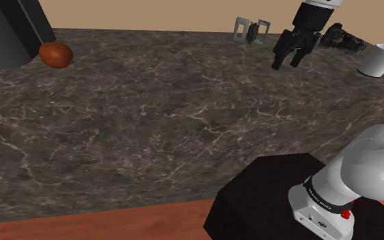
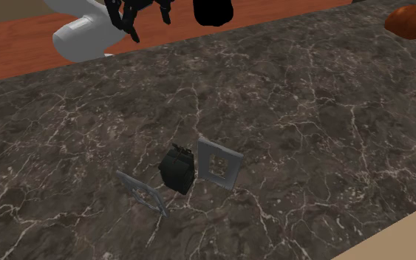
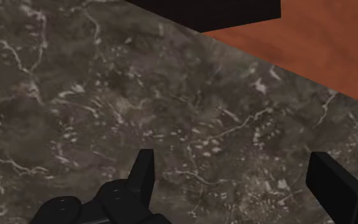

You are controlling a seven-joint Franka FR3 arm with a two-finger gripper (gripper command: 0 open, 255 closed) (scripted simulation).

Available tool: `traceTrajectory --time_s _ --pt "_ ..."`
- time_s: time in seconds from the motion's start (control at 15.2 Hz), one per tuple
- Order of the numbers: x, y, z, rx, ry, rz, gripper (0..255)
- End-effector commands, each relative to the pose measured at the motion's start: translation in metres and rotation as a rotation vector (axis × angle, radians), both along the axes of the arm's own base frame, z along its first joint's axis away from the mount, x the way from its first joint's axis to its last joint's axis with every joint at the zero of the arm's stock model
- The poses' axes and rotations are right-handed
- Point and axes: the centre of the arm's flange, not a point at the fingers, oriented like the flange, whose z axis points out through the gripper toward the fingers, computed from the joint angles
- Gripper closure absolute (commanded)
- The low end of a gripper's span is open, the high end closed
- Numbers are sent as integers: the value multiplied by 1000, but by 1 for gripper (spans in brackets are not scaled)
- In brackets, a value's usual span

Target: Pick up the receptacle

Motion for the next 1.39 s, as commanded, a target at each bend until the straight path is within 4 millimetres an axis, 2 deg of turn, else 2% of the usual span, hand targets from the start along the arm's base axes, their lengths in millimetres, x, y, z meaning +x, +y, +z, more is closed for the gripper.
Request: traceTrajectory --time_s 0.0,1.32 --pt "0 0 0 0 0 0 0" --pt "194 -148 28 -131 -43 -53 0"
